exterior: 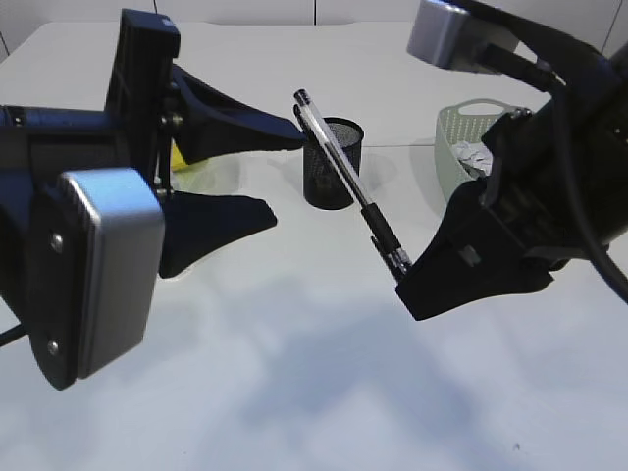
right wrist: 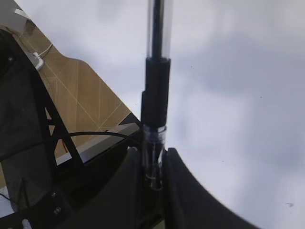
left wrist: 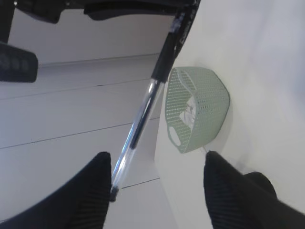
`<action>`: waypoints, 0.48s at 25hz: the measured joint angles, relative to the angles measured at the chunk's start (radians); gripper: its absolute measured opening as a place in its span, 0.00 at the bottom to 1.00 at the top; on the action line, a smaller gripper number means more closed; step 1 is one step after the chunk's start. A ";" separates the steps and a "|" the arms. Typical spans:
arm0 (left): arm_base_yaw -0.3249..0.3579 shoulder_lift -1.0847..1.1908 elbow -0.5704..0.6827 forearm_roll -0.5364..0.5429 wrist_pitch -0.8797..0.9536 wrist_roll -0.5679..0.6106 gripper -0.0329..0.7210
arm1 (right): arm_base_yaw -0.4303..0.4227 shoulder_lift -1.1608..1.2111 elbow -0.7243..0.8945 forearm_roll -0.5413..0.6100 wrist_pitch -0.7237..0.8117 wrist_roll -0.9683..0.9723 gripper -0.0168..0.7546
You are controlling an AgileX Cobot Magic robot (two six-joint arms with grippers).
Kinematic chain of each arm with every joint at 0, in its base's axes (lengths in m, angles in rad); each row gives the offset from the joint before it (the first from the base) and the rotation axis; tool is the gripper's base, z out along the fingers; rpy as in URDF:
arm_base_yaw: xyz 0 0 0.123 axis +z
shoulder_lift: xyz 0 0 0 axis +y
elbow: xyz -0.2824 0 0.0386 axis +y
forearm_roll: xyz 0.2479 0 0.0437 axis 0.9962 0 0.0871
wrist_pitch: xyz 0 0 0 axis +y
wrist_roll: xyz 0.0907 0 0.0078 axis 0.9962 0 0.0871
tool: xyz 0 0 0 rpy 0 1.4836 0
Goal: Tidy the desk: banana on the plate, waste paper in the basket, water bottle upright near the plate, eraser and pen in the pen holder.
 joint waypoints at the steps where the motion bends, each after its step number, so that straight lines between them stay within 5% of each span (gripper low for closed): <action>1: -0.005 0.007 -0.001 -0.002 -0.005 0.000 0.61 | 0.000 0.000 0.000 0.005 0.000 0.000 0.11; 12: -0.038 0.083 -0.011 -0.111 -0.025 0.123 0.61 | 0.000 0.000 0.000 0.025 0.002 0.002 0.11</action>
